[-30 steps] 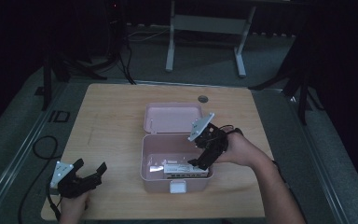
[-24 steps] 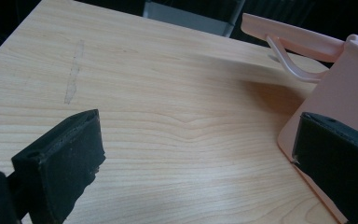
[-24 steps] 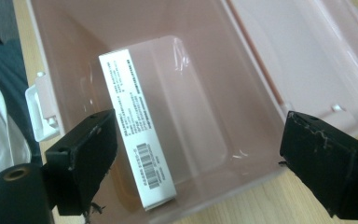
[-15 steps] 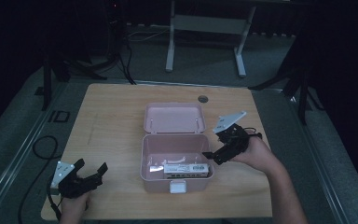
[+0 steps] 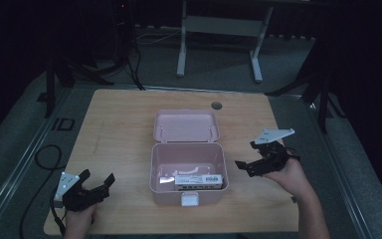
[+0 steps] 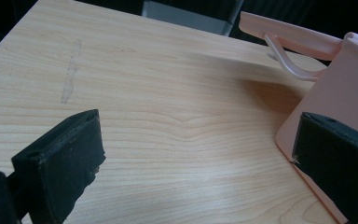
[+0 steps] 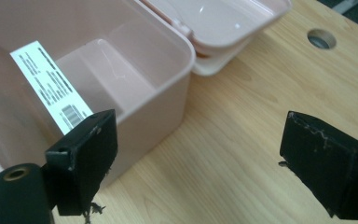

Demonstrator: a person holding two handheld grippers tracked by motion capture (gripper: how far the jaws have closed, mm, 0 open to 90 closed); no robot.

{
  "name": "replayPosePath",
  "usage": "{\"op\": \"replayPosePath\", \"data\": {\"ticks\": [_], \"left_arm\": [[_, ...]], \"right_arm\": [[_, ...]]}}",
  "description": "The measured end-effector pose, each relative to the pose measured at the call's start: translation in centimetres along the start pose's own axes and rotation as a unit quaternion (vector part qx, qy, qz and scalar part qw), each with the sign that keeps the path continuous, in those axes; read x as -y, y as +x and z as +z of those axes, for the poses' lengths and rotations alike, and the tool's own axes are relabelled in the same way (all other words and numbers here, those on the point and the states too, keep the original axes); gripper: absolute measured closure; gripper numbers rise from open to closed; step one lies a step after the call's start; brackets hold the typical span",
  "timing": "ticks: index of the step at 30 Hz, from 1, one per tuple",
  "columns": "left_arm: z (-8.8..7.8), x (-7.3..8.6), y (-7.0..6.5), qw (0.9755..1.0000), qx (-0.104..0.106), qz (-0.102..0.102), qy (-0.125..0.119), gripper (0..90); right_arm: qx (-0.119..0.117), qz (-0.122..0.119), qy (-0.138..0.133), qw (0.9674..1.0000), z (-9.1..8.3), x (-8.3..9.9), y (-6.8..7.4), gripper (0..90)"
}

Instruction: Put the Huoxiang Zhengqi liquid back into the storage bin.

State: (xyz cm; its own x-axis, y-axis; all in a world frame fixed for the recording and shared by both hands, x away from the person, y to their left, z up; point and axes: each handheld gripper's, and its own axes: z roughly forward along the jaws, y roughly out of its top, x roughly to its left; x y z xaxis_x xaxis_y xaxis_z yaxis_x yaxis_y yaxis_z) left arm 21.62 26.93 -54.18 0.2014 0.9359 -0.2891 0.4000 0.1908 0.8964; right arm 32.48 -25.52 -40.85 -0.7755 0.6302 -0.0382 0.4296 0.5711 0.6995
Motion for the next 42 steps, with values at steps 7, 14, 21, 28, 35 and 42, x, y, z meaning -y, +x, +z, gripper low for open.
{"op": "replayPosePath", "data": {"ticks": [7,14,21,28,35,42], "left_arm": [[0.0,0.0,0.0,1.0000,0.000,0.001,0.000,2.3],[0.0,0.0,0.0,1.0000,-0.002,0.000,0.001,2.3],[0.0,0.0,0.0,1.0000,-0.002,-0.002,0.001,2.3],[0.1,0.0,0.0,1.0000,-0.002,0.001,0.003,2.3],[0.1,0.0,-0.1,1.0000,-0.003,0.003,0.004,2.3],[0.2,0.1,-0.1,0.9999,-0.003,0.004,0.009,2.3]], "right_arm": [[0.018,0.032,-0.003,0.9993,0.2,2.8,-0.5,11.0],[0.034,0.074,-0.025,0.9964,0.1,5.4,-1.1,11.1],[0.074,0.106,-0.058,0.9900,-0.5,7.7,-1.8,11.1],[0.104,0.142,-0.070,0.9819,-0.6,10.0,-2.3,11.1],[0.153,0.189,-0.073,0.9673,0.2,13.2,-2.8,11.1],[0.144,0.259,-0.111,0.9487,0.7,16.2,-3.0,11.1]]}}
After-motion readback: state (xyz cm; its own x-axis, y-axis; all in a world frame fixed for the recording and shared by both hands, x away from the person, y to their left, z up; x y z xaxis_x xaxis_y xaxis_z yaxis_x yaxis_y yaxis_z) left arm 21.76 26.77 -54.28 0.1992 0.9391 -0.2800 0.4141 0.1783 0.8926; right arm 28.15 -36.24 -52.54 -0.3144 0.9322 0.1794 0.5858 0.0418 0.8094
